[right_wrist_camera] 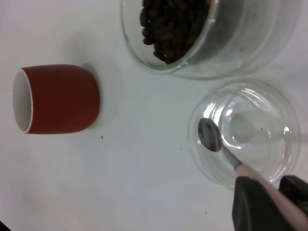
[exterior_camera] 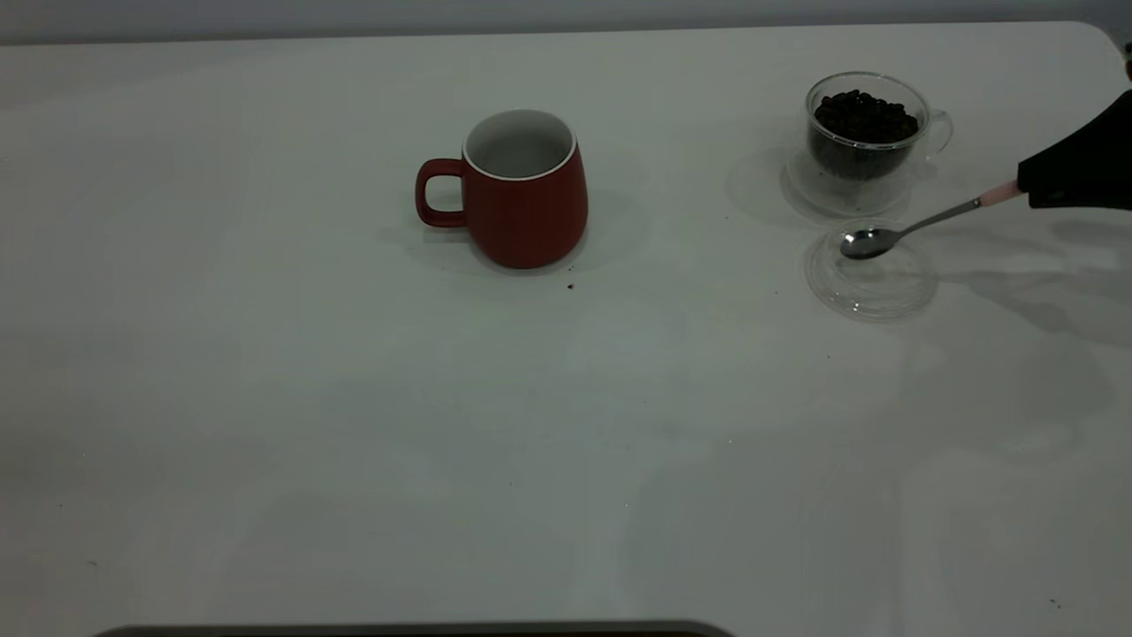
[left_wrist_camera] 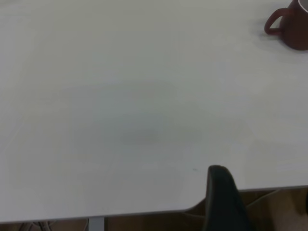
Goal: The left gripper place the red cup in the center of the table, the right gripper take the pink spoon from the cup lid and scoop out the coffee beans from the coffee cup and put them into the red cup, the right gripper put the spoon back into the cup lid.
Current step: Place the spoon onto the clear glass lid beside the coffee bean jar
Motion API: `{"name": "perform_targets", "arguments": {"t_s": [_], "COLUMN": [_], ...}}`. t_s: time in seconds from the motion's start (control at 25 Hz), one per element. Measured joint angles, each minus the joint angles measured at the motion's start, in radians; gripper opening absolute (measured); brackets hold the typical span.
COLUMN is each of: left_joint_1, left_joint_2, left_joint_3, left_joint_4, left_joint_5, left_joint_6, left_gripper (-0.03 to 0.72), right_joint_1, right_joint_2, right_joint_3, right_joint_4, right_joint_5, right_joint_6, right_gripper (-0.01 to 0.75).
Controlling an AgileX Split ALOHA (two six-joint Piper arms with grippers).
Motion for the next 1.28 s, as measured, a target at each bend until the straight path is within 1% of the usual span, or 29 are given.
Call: {"name": "perform_targets", "arguments": {"t_s": [0.52, 0.6, 0.68, 0.88, 1.0, 1.12, 1.28], "left_joint_1": [0.000, 0.000, 0.000, 0.000, 0.000, 0.000, 0.000], "left_joint_2": [0.000, 0.000, 0.000, 0.000, 0.000, 0.000, 0.000], "left_joint_3": [0.000, 0.000, 0.000, 0.000, 0.000, 0.000, 0.000], "left_joint_4": [0.000, 0.000, 0.000, 0.000, 0.000, 0.000, 0.000], "left_joint_5": [0.000, 0.000, 0.000, 0.000, 0.000, 0.000, 0.000], "left_joint_6": [0.000, 0.000, 0.000, 0.000, 0.000, 0.000, 0.000], "left_gripper": [0.462, 0.462, 0.462, 0.462, 0.462, 0.462, 0.462], "right_joint_1": [0.000, 0.000, 0.000, 0.000, 0.000, 0.000, 0.000], "right_joint_2": [0.084, 0.084, 0.084, 0.084, 0.084, 0.084, 0.094], "right_joint_3": [0.000, 0.000, 0.000, 0.000, 0.000, 0.000, 0.000], "right_joint_4": [0.092, 0.093, 0.093, 0.093, 0.093, 0.092, 0.095], "right_joint_5": [0.000, 0.000, -0.001, -0.010, -0.016, -0.020, -0.027], "right_joint_6": [-0.053, -0.072, -0.090, -0.118, -0.127, -0.162, -0.196], "right_gripper": [0.106, 0.118, 0.146, 0.312, 0.374, 0.396, 0.399]}}
